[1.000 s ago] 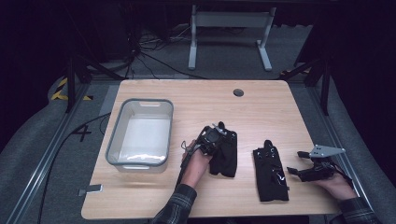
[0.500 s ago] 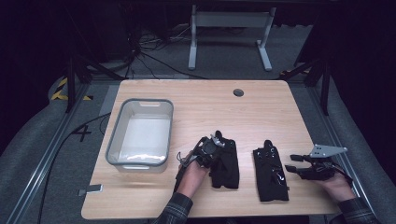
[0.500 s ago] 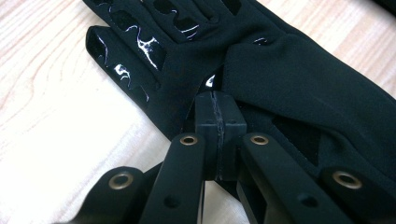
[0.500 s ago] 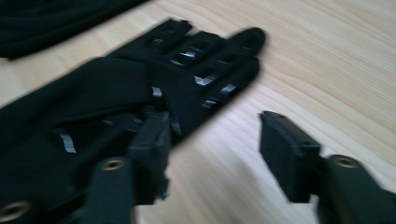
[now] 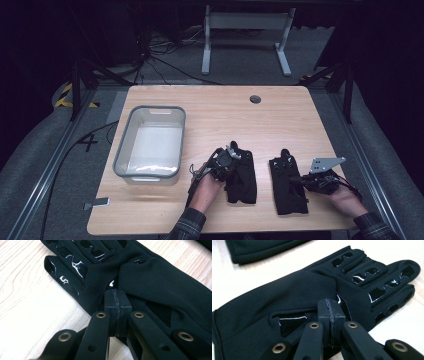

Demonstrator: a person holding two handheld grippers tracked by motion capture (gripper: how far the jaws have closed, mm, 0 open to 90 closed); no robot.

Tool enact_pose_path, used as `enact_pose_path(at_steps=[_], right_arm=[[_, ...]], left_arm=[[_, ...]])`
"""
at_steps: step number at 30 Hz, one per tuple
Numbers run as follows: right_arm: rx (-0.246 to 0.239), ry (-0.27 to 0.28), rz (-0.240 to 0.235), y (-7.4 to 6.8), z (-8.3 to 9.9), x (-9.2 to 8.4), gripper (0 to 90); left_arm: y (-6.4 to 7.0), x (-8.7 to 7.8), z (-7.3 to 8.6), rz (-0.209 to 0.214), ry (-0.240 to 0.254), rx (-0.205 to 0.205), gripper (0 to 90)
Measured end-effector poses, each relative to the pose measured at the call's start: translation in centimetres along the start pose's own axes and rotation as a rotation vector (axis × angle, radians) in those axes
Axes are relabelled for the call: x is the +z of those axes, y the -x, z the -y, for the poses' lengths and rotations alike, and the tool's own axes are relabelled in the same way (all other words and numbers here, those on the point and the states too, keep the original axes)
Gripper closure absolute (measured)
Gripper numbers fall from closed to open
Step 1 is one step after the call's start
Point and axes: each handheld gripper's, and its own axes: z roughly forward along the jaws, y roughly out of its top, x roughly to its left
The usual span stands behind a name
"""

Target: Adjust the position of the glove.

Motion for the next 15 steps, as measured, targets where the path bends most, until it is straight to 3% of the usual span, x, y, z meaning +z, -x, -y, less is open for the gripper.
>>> enact_pose_path(at_steps=[5, 8, 15], right_arm=[[0.005, 0.0, 0.018, 0.2, -0.5, 0.5, 90.0], [0.004, -0.001, 0.026, 0.3, -1.2, 1.1, 90.0], [-0.002, -0.006, 0.038, 0.5, -2.2, 2.1, 90.0]], left_arm=[[0.2, 0.1, -0.1, 0.007, 0.0, 0.004, 89.8], [0.5, 0.2, -0.2, 0.041, 0.0, 0.017, 89.8], [1.1, 0.5, -0.5, 0.038, 0.005, 0.033, 89.8]])
